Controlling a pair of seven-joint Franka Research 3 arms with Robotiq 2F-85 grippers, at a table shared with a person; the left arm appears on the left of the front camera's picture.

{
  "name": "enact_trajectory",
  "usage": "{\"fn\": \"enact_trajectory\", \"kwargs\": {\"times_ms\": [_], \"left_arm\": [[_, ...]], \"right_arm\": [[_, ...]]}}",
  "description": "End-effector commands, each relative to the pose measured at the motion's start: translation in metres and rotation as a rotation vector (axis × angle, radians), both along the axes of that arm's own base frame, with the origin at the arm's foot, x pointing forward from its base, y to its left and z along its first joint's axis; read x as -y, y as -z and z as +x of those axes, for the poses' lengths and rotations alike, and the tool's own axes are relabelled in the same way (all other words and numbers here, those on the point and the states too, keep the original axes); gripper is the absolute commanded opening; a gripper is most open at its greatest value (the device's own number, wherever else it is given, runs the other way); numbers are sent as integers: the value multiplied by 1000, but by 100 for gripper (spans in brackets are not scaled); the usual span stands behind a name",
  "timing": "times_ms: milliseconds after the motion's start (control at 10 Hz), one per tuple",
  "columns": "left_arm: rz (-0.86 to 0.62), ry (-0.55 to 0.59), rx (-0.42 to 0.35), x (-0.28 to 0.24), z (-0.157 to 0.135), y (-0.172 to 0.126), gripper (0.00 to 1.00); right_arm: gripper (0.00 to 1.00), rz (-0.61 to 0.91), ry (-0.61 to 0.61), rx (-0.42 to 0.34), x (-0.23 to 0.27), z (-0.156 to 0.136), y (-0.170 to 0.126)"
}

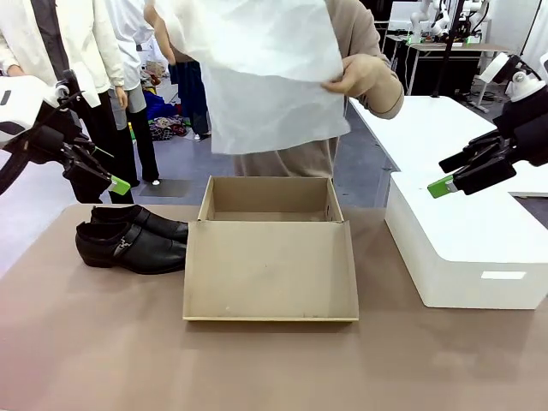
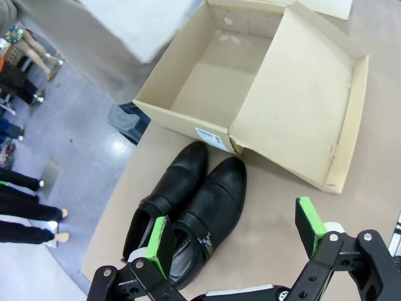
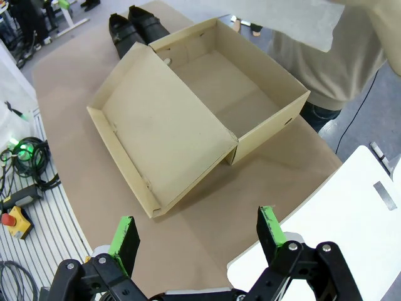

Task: Pack the shoes into the box.
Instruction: Place one shoe of the Shoes into the Shoes Box.

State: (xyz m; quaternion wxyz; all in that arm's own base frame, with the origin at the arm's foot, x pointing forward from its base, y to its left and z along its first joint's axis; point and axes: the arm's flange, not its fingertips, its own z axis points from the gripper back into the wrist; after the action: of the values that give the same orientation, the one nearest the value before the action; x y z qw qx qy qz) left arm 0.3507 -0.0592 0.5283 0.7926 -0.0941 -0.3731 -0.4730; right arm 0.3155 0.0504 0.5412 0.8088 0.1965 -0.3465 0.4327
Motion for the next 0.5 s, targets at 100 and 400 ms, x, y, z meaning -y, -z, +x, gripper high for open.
{"fn": "enact_trajectory", "kwargs": {"times_ms": [100, 400], "left_arm": [[-4, 15, 3, -2, 1, 1, 100], [-4, 15, 3, -2, 1, 1, 100]], "right_arm": [[100, 11, -12, 6, -1, 2, 0], [100, 11, -12, 6, -1, 2, 0]]}}
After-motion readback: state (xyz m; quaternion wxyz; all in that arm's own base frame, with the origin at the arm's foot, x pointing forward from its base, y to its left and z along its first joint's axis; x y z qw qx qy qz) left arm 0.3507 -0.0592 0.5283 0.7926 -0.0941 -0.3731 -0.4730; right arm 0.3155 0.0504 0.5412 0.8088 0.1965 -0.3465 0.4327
